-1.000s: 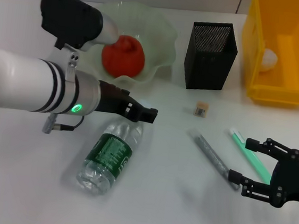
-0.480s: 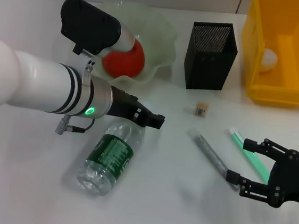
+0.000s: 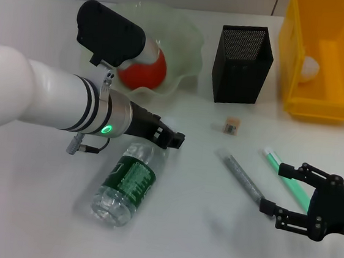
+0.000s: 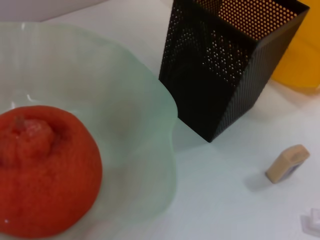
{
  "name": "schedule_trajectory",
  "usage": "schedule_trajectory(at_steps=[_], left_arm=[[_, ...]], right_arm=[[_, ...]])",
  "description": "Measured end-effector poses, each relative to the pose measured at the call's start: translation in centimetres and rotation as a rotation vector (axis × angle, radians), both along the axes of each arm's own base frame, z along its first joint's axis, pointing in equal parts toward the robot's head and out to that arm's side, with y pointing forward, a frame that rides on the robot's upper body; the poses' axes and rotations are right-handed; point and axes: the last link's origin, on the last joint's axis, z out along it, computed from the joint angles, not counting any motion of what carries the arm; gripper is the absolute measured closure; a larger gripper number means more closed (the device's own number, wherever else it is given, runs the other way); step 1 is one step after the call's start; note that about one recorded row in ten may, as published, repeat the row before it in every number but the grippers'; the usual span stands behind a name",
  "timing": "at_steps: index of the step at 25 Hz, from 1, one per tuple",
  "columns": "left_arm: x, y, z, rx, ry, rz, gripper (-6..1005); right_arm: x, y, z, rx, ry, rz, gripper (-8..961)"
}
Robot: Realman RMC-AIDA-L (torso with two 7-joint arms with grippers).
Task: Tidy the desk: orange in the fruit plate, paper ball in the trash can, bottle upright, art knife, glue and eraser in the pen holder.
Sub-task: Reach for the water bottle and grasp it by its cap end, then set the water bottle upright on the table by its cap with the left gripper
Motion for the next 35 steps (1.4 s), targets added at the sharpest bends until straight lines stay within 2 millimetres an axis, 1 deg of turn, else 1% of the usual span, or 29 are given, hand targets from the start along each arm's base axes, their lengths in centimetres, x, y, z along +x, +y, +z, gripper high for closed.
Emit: schedule_trajectory(at_steps=[4,9,12,14,17,20,23,26,29,31,35], left_arm=[[0.1,0.0,-0.2,-0.032,0.026,-0.022,385],[0.3,0.1,-0.2,-0.037,0.030,-0.032,408],[0.4,0.0,-0.1,-0.037,0.031,-0.036,540],[0.4,0.0,0.0,-0.043,0.041,-0.041,540],[0.8,-0.3,0.6,-0.047,0.037,-0.079,540],[1.2,-0.7,2.0,-0.036,0.023,-0.142,541],[1.2,-1.4,4.0,-0.018,-0.024,-0.217,541],[0.4,-2.1,6.3,0.005,-0.120,-0.328,541],[-0.7,-2.7,7.8,0.040,-0.208,-0.401,542],[-1.3,-3.0,8.5,0.061,-0.250,-0.444,542],[-2.4,-3.3,8.8,0.087,-0.289,-0.475,544]], right_arm=[[0.0,0.0,0.1,-0.003,0.002,-0.007,112],[0.0,0.1,0.1,-0.005,0.001,-0.008,112],[0.0,0.1,0.1,-0.005,0.002,-0.009,112],[0.1,0.1,0.1,-0.006,0.004,-0.015,112],[0.2,0.1,0.4,0.003,0.010,-0.029,112],[0.2,0.1,0.5,0.007,0.015,-0.031,112],[0.3,0.1,0.6,0.006,0.017,-0.035,112],[0.2,0.2,0.7,0.006,0.016,-0.034,111],[0.2,0.3,0.7,0.005,0.017,-0.032,111],[0.1,0.3,0.7,0.005,0.018,-0.031,111],[-0.1,0.6,0.6,-0.001,0.025,-0.032,111]])
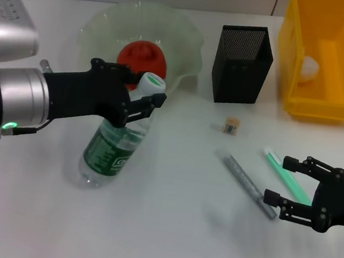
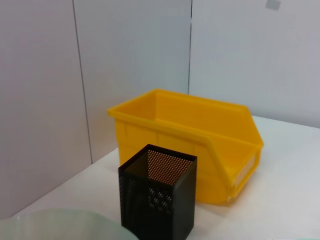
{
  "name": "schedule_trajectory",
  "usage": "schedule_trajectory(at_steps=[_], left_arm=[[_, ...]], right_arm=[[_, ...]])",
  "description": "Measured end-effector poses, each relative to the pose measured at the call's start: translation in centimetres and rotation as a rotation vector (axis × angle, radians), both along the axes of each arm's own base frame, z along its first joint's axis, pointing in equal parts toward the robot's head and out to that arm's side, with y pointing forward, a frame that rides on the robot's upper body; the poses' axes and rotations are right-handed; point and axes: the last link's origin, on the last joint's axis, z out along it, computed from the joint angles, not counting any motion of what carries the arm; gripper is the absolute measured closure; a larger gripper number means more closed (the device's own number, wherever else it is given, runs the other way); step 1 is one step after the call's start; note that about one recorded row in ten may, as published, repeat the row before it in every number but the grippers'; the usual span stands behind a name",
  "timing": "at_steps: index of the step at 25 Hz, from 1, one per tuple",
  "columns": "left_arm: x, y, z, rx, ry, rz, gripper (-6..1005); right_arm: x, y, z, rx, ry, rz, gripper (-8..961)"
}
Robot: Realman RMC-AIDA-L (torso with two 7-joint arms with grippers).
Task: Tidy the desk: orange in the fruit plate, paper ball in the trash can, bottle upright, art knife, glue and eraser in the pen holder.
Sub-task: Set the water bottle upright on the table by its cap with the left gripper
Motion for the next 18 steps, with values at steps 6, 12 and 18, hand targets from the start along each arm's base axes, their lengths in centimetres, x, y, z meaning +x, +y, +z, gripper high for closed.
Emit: schedule_trajectory(at_steps=[6,12,18], left_arm=[[-0.7,0.1,0.5,0.016,-0.024,0.005,549],[-0.9,0.2,1.0,0.038,-0.072,0.000,553],[-1.2,0.2,1.3,0.048,-0.083,0.005,552]], right_arm=[[-0.2,0.2,0.1,-0.005,0.002,0.005,111],[-0.3,0.3,0.1,-0.006,0.001,0.010,111],[-0.3,0.3,0.1,-0.010,0.004,0.002,111]])
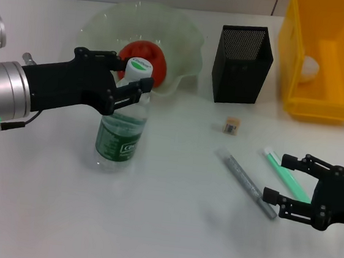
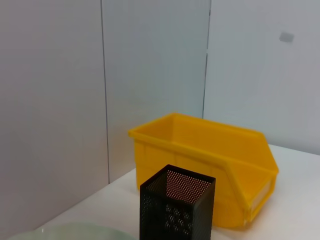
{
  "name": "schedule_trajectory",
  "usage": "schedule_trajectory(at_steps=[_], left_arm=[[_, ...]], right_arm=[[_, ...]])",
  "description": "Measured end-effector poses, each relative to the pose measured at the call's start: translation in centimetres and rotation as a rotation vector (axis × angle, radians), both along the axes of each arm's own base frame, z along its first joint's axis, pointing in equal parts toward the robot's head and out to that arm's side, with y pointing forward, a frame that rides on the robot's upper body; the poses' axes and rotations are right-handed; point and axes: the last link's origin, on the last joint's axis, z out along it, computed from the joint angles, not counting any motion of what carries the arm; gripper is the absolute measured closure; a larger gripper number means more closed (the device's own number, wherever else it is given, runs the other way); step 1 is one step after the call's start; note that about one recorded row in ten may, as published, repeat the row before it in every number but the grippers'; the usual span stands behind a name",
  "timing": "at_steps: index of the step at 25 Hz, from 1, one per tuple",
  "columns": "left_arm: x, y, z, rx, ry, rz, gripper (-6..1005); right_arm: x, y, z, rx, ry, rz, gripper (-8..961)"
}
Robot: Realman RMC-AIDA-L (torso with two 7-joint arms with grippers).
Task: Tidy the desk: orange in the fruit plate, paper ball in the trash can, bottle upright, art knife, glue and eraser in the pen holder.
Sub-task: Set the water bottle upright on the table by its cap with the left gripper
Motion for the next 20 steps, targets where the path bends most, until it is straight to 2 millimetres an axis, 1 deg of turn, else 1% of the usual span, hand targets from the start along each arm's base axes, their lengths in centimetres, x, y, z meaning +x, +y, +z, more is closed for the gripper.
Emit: schedule_trajectory(at_steps=[6,11,16,20], left_arm=[[-0.35,-0.07,0.45,0.018,-0.052,-0.003,555],[-0.77,-0.09,0.29,0.009,-0.064,0.011,553],[-0.60,-0.11,0.22,0.010,-0.059,-0.011,550],[-0.31,-0.01,0.36,0.023,-0.087,-0.016,547]], right_arm=[[0.00,-0.03,-0.11,-0.006,-0.005,0.001,111],[-0.01,-0.01,-0.10,-0.009,-0.005,-0.001,111],[-0.05,0.07,-0.11,-0.016,-0.006,-0.001,111],[-0.03,0.07,-0.26,-0.029,-0.014,-0.003,111]])
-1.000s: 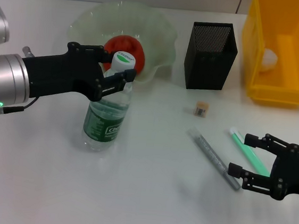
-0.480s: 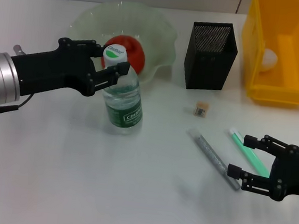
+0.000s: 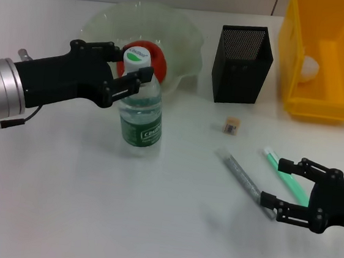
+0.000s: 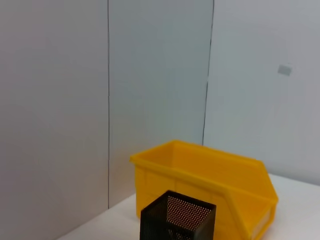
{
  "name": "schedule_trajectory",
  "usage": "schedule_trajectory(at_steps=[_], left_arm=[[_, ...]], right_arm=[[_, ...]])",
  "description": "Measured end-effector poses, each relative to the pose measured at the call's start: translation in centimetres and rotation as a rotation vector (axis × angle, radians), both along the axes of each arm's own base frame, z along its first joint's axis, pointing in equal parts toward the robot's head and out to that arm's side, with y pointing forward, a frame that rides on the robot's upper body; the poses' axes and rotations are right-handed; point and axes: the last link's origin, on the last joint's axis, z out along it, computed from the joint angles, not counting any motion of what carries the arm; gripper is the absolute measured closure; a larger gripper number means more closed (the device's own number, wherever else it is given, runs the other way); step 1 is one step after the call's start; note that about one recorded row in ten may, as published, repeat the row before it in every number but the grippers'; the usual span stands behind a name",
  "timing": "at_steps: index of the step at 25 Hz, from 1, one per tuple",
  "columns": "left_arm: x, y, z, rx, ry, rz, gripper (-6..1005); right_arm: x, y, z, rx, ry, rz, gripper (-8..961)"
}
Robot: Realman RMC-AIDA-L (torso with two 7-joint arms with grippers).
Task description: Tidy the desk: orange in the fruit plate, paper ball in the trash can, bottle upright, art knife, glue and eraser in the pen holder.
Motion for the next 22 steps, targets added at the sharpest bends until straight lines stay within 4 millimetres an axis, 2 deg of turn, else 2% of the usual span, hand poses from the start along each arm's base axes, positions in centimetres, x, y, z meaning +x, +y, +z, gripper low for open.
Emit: schedule_trajectory(at_steps=[4,9,11,14,16,18,22], left_arm=[[-0.1,0.0,-0.2,-0.006,-0.006,0.003,545],[0.0,-0.1,-0.3,-0.004,0.005,-0.019,318],[0.0,-0.3,-0.1,0.009,0.009,-0.026,286],[0.0,-0.3,0.0,0.013,0.007,-0.026,237],[-0.5,-0.7,1.6,0.096,-0.030,-0.009,205],[-1.3,-1.7,2.1,0.128,-0.062,-0.007,172],[-2.3,-4.6,0.9,0.064,-0.068,-0.111,140]], right_arm=[[-0.1,0.1,0.0,-0.020,0.002,-0.012,112],[-0.7,0.6,0.9,-0.029,0.008,-0.016,112],[-1.1,0.8,1.7,-0.034,0.009,-0.026,112],[-2.3,1.2,4.1,-0.054,-0.010,-0.032,112],[-3.3,1.7,6.0,-0.069,-0.047,-0.043,112],[-4.6,2.2,7.9,-0.085,-0.105,-0.063,111],[-7.6,3.6,10.6,-0.104,-0.233,-0.202,111]])
